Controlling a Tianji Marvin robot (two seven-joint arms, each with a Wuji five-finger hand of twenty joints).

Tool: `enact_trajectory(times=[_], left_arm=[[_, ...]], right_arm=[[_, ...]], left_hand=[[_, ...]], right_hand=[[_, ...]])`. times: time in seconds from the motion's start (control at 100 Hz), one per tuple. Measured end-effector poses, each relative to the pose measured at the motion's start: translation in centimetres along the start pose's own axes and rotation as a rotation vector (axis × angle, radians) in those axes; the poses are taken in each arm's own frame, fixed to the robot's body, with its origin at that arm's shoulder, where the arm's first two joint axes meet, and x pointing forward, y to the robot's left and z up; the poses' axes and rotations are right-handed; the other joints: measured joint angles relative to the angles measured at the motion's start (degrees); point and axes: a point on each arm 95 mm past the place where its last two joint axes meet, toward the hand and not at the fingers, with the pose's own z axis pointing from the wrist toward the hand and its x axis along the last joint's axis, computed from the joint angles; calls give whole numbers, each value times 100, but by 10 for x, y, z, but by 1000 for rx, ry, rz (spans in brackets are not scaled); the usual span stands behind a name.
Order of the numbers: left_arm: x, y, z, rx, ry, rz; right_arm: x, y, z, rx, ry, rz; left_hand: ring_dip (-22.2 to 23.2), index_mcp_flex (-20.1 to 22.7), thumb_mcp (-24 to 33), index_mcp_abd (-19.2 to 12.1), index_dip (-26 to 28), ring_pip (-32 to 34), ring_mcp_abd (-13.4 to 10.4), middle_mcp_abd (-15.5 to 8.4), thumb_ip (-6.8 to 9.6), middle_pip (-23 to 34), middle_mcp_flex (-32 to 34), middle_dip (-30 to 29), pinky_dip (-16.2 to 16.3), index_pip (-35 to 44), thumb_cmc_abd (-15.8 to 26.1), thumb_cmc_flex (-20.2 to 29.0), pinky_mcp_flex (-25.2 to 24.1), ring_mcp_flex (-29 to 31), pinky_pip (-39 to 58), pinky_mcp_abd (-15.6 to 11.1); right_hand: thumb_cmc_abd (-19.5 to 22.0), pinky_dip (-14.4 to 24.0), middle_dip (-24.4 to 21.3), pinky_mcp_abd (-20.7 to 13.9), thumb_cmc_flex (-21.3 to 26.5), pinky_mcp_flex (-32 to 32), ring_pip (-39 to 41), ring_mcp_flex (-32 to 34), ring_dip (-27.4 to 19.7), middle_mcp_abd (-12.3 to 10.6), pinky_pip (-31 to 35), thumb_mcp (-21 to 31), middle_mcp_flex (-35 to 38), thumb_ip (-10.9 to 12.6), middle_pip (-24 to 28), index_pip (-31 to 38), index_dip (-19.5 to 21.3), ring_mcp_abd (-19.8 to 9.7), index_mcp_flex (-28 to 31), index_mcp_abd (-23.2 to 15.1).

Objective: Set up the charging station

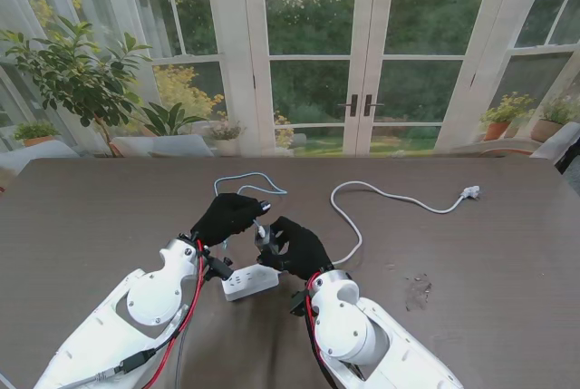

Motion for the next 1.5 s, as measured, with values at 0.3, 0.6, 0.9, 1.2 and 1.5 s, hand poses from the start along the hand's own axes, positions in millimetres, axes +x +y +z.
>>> enact_trajectory(times=[0.3, 0.6, 0.9, 1.2, 1.5], left_arm=[[1, -2, -5, -36, 0, 2], [4, -5, -7, -63, 3, 4], [5, -7, -11, -81, -31, 7], [3, -7, -13, -104, -53, -6], [2, -8, -14, -113, -58, -12]], right_arm=[[-1, 8, 2, 48, 24, -102], [5, 18, 6, 59, 54, -209], [10, 26, 6, 49, 73, -289], [14, 30, 4, 51, 91, -327], [17, 29, 5, 57, 103, -331]], left_hand=[[0, 0, 0, 1, 2, 0, 0, 1, 0, 2, 0, 0, 2, 4, 0, 0, 0, -1, 0, -11], [1, 0, 0, 1, 3, 0, 0, 1, 0, 5, 0, 0, 2, 10, 0, 0, 0, -1, 0, -19], [1, 0, 0, 1, 3, 1, 0, 1, 0, 7, -1, 0, 2, 12, 0, 0, 0, -1, 0, -24], [1, 0, 0, 1, 4, 1, 0, 1, 0, 7, -1, 0, 2, 13, 0, 0, 0, -1, 0, -31], [2, 0, 0, 1, 4, 1, 0, 1, 0, 7, -1, 0, 2, 13, 0, 0, 0, -1, 0, -33]], right_hand=[[-122, 96, -179, -84, -93, -273, 279, -352, 0, 5, 31, 18, -797, 160, -208, -201, 8, -58, -216, 219], [-542, 122, -239, -266, -443, -429, 562, -607, 0, 179, 77, 32, -1651, 160, -194, -690, 6, -274, -399, 217], [-659, 190, 382, -449, -731, -569, 990, -935, -1, 282, 147, 30, -2637, 160, 593, -759, 222, -459, -966, 226], [-661, 262, 939, -639, -723, -351, 1403, -918, -1, 112, 438, 30, -2622, 160, 1148, -758, 504, -715, -1050, 221], [-662, 310, 1160, -672, -476, -7, 1659, -395, -1, -184, 588, 95, -1953, 159, 1402, -759, 643, -798, -940, 138]])
